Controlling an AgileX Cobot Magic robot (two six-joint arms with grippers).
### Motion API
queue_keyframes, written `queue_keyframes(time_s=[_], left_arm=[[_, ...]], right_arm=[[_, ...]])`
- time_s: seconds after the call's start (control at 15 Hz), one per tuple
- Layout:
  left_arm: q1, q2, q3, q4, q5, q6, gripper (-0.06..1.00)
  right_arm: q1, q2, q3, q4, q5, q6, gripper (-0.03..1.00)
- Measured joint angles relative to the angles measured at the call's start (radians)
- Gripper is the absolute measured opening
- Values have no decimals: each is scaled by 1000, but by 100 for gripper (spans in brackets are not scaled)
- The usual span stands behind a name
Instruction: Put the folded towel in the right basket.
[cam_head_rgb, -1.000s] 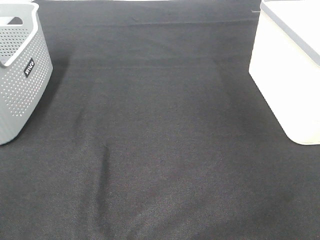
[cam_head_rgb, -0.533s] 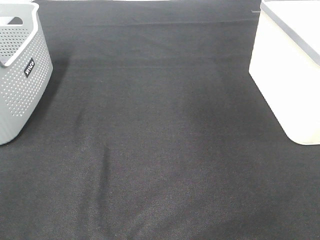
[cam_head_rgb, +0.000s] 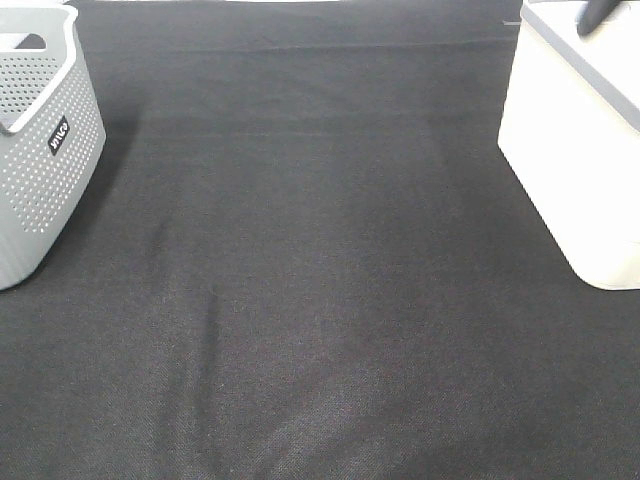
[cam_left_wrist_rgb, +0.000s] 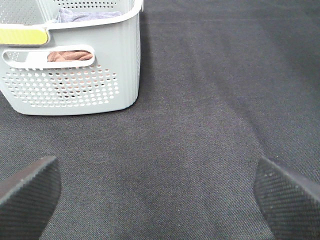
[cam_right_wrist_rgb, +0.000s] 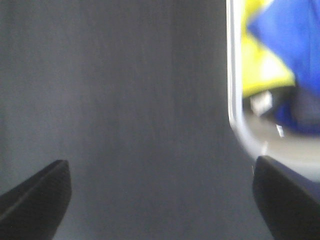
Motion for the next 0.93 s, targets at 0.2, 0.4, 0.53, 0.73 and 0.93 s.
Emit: queue_keyframes(time_s=[0.2, 0.4, 0.53, 0.73, 0.93], left_arm=[[0, 0, 0, 0, 0, 0, 97], [0, 0, 0, 0, 0, 0, 97], [0, 0, 0, 0, 0, 0, 97], [0, 0, 0, 0, 0, 0, 97], [0, 0, 0, 0, 0, 0, 97]], right_arm=[[31, -276, 268, -24, -47, 24, 95], [31, -619, 492, -95, -70, 24, 95], [31, -811, 614, -142, -78, 24, 95], [31, -989, 725, -153, -78, 13, 95], [31, -1218, 858, -153, -78, -28, 95]])
